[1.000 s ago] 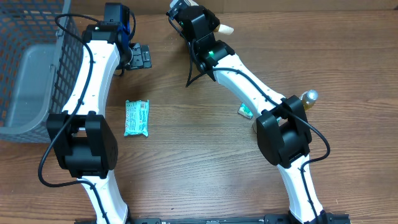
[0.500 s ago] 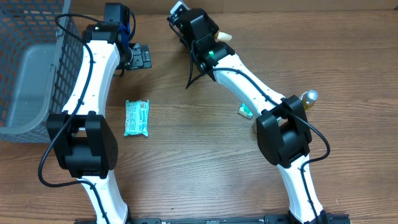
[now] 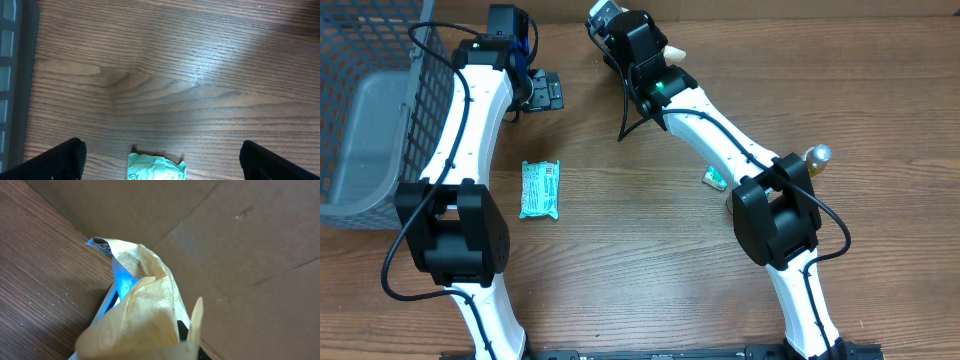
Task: Scan the item barcode
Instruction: 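Hold the bread bag in front of the white scanner window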
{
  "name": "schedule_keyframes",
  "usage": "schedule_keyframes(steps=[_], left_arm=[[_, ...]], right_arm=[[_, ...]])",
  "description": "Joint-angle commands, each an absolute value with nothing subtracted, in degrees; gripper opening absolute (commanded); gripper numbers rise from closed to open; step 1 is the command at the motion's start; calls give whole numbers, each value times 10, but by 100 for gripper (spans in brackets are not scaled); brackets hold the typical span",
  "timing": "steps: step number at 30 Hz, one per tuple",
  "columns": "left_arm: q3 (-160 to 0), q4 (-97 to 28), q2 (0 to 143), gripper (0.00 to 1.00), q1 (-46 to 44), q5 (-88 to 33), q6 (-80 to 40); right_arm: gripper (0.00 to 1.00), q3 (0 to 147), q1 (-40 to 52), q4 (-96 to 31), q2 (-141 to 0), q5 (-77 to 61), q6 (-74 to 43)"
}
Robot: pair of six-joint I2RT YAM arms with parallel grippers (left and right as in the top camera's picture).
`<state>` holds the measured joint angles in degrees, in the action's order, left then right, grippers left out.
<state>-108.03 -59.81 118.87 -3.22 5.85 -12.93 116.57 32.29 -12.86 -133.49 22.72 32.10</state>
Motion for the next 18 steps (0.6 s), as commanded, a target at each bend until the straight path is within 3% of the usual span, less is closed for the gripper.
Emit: schedule_keyframes(steps=[1,18], left_arm=[[-1077,-598,1181,100,-30,64,-120],[-1077,-598,1181,99,-30,64,-120]], right_arm=[[4,1173,327,-133,-1331,224,312],[6,1175,326,-134,-1313,244,233]])
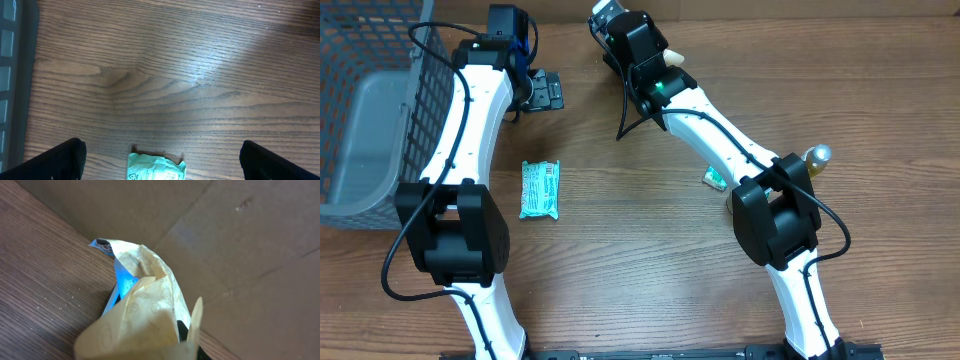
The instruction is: Scan the item barcode
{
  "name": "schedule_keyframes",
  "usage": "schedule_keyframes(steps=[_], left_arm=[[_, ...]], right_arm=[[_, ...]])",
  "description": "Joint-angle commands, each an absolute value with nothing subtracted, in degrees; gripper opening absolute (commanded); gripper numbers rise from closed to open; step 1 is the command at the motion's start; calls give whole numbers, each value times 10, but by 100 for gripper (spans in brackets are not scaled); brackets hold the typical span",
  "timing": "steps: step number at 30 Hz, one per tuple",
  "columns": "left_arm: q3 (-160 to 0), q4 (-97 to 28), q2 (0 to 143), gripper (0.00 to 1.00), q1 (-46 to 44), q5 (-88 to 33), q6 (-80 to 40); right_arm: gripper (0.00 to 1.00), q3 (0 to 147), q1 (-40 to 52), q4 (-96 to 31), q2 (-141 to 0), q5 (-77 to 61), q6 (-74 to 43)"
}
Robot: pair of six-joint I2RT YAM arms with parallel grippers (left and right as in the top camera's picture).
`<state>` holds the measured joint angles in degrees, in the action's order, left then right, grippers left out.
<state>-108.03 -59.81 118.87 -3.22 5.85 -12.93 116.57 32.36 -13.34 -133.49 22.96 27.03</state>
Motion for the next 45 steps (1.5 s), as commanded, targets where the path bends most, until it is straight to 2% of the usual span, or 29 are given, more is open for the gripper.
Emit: schedule_keyframes(steps=[1,4,8,13,18,20,31,40,45], left_arm=[[-1077,-597,1181,100,-30,64,-120],[-1077,-598,1181,100,-30,64,-120],[-1077,-598,1181,100,-30,64,-120],[-1077,-597,1181,100,-30,64,-120],[-1077,-597,1181,100,-30,64,-120],[-1077,-598,1181,100,-30,64,-120],[-1077,-598,1181,99,-30,64,-120],[-1077,-597,1181,100,-30,64,-120],[-1077,-597,1181,100,-30,64,-120]], right_arm=[[6,1175,324,-134,-1304,246,221],[6,1175,319,-144,-1275,245,183],[6,1175,310,-217,-1221,243,101],[4,1175,291,-371,-1181,237,-29],[4,1174,261,-543,-1175,107,-156],[4,1174,246,-591,-1177,95,-191],[4,1174,163,-665,-1178,148,-199],[4,1173,151,-716,-1178,356,-200],[6,1160,151,-712,-1178,406,-200]])
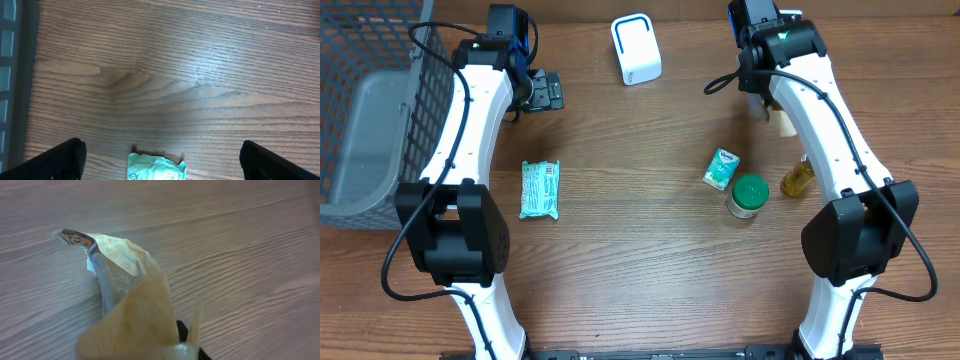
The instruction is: Scan the item barcode
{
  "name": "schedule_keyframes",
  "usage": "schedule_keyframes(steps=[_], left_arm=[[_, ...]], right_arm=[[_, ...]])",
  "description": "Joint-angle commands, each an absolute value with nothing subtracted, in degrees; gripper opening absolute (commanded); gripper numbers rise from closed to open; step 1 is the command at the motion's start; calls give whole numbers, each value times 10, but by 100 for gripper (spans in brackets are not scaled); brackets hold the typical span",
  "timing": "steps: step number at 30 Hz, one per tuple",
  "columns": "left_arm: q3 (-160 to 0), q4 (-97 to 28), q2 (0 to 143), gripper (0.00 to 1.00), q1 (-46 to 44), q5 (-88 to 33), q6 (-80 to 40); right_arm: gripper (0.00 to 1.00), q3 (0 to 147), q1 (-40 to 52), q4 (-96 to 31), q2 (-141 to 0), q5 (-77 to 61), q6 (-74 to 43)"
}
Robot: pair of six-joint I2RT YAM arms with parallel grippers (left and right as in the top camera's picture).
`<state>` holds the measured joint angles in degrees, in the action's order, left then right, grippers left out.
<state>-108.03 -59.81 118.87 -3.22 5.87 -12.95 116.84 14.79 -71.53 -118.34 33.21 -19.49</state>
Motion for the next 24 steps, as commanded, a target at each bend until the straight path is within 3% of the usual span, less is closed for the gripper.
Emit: schedule_keyframes(steps=[1,7,14,24], left_arm=[[-1077,-597,1181,100,-30,64,-120],[-1077,-598,1181,100,-30,64,-120],[-1077,-598,1181,100,-30,64,-120],[-1077,-598,1181,100,-30,64,-120]], right_arm=[[6,1154,151,-712,-1178,411,-200],[9,1112,151,-679,-1178,429,-198],[30,1087,151,-665,-1178,408,-197],[42,1087,151,-663,-1178,342,-197]])
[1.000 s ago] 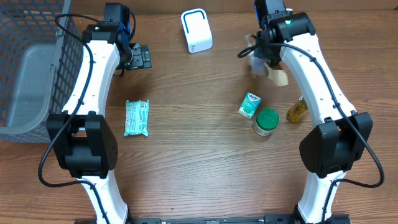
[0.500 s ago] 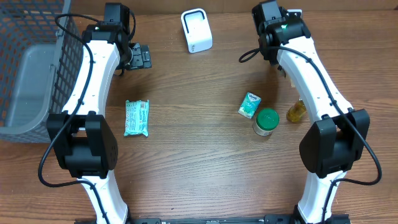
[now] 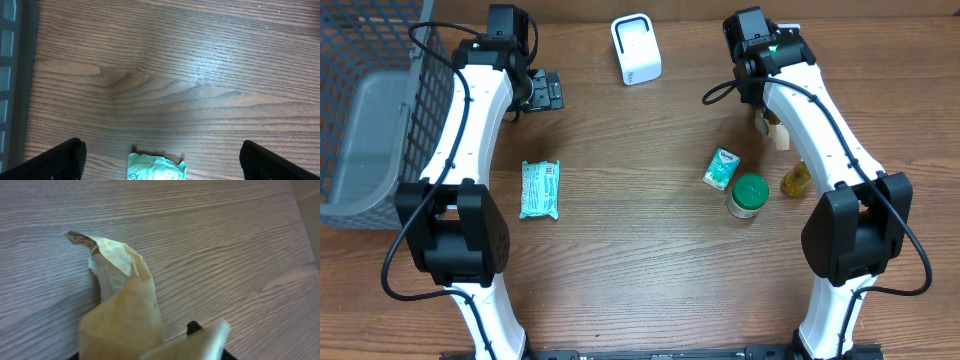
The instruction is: Scan the item barcode
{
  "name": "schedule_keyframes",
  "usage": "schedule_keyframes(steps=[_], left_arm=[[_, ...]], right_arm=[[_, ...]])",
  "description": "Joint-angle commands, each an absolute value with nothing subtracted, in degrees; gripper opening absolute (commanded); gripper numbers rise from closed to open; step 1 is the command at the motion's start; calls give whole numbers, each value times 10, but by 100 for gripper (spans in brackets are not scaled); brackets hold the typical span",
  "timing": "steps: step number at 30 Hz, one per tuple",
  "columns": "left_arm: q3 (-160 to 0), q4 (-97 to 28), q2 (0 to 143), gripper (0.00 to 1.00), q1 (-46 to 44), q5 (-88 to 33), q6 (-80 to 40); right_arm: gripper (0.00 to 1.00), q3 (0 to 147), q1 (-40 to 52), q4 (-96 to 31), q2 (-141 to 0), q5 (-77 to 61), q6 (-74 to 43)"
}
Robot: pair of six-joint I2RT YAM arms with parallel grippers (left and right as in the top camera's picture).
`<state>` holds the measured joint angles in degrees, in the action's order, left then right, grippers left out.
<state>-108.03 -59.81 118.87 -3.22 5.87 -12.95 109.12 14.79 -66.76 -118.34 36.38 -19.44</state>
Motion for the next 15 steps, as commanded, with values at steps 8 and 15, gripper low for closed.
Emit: schedule_keyframes(steps=[8,15], left_arm=[[-1077,-597,1181,100,-30,64,-120],[-1077,-597,1181,100,-30,64,-120]], right_arm=[[71,1087,151,-670,-1178,326,-197],[72,1087,151,-669,-1178,248,-197]])
